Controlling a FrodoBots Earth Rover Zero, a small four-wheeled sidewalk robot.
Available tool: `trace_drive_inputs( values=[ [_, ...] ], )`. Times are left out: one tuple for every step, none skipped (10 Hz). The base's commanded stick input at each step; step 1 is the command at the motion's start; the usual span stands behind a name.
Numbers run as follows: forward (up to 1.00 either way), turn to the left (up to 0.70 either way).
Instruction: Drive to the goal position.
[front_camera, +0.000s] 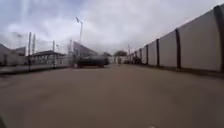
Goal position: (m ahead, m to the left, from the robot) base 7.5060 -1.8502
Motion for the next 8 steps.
trace_drive_inputs(
  values=[
    [0.50, 0.00],
    [0.50, 0.00],
    [0.50, 0.00],
    [0.50, 0.00],
    [0.50, 0.00],
    [0.50, 0.00],
    [0.50, 0.00],
    [0.50, 0.00]
  ],
)
